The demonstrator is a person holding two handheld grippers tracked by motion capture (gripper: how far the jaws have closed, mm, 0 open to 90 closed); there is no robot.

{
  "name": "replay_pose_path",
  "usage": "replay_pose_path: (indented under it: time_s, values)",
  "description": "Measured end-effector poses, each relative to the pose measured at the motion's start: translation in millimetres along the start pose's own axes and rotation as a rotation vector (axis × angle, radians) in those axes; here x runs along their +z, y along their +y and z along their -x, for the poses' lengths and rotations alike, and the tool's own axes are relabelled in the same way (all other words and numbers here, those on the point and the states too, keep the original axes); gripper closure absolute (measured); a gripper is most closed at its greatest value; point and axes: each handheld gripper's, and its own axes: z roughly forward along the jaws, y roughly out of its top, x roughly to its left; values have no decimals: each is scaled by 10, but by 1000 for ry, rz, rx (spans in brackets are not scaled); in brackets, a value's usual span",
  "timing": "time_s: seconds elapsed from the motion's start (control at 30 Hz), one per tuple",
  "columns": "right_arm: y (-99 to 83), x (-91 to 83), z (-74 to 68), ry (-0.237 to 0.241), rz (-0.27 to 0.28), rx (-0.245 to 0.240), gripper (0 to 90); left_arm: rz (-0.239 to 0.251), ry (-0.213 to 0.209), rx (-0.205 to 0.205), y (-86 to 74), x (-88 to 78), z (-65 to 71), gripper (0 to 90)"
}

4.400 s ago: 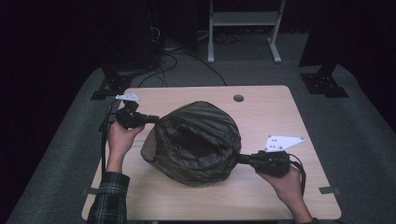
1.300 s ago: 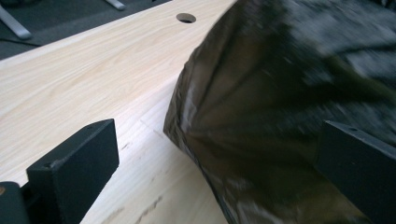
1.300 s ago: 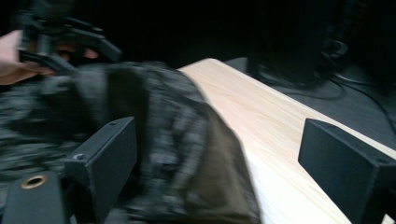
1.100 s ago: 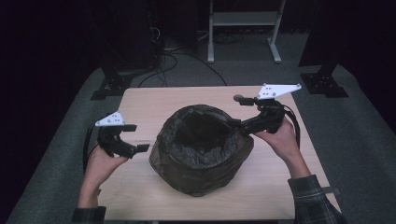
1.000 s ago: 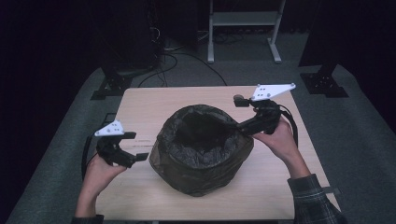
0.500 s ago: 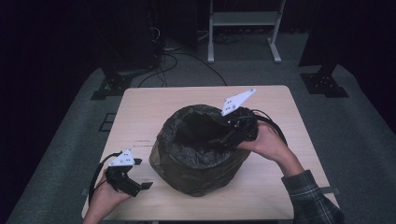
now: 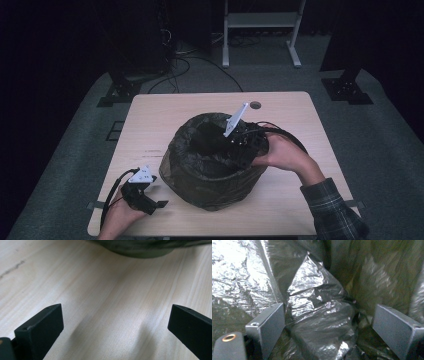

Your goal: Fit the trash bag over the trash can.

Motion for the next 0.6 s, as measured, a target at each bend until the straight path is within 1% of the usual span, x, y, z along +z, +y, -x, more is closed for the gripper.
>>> replay_pose_path:
  time_s: [0.03,0.1,0.17,0.23,0.27,0.3,0.33,0.4,0.47,0.53,0.6]
  values:
    - [6,3,-3,0,-17,2,96,-8,-2,4,-4,20,0,0]
    - [24,12,2,1,-50,12,96,-9,-11,0,-15,46,3,0]
    - [47,23,8,1,-97,23,96,-25,-13,5,-32,78,8,0]
    - [68,26,12,6,-108,15,97,-18,-14,7,-49,85,12,0]
    - [77,13,14,13,-105,18,96,-14,-16,4,-52,83,11,0]
    - [85,-6,19,15,-93,20,96,-13,-17,4,-56,81,9,0]
    - [105,-66,17,5,-59,23,96,-9,-13,6,-62,82,9,0]
    - [149,-187,18,-22,1,23,96,-2,-12,9,-71,82,8,0]
    - [211,-274,14,-47,42,17,96,5,-11,14,-82,81,7,0]
    - [281,-321,16,-60,80,16,96,9,-9,17,-90,83,9,0]
    - [358,-325,16,-71,93,8,96,8,-3,25,-91,87,13,0]
